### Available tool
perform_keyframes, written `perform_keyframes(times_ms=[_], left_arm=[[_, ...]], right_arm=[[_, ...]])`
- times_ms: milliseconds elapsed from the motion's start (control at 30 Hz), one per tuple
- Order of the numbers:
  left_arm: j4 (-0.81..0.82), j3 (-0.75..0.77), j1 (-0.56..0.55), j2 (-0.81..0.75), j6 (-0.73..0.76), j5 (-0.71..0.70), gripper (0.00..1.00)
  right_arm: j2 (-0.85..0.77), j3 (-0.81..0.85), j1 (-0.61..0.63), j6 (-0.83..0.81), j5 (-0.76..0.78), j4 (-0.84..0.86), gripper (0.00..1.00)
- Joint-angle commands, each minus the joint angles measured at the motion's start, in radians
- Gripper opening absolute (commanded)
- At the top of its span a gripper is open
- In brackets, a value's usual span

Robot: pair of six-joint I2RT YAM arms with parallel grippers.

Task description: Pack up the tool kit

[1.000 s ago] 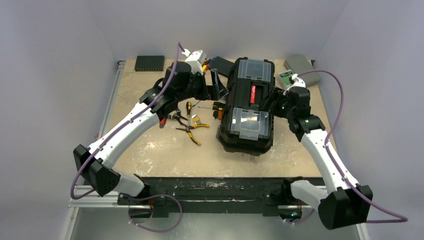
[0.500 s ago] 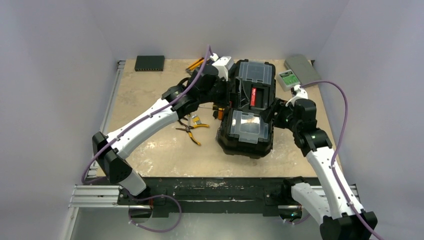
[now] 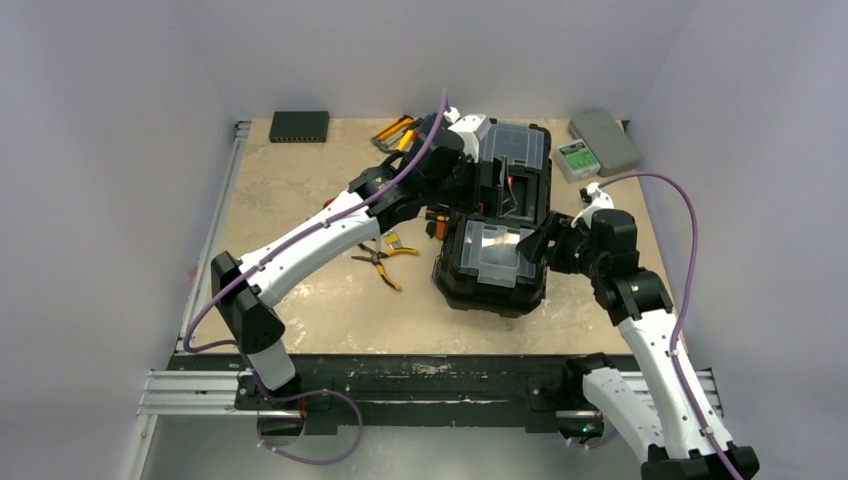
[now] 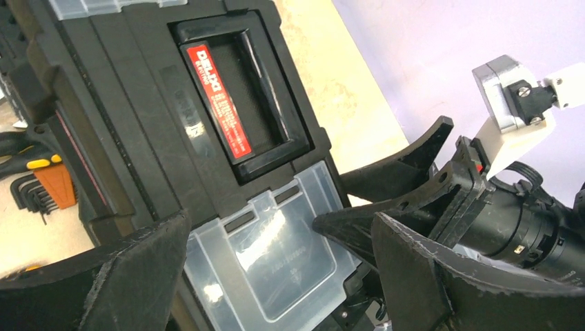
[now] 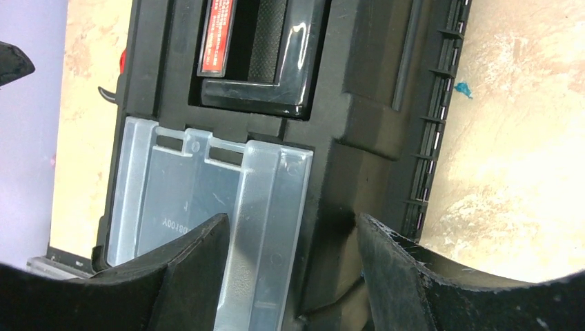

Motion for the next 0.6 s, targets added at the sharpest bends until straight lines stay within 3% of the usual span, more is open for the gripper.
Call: perform_keyframes(times_ms=[0,567], left_arm=[[0.002,0.073,-0.017,0.021,-0.009,-0.036,1.0],[-0.006,0.013,-0.015,-0.063,0.062,-0.164,1.0]], right_arm=[[0.014,0.067,0.005,0.018,0.066,-0.045,0.65],[0.343,0.269,0.005,0.032,0.203,0.107,0.66]])
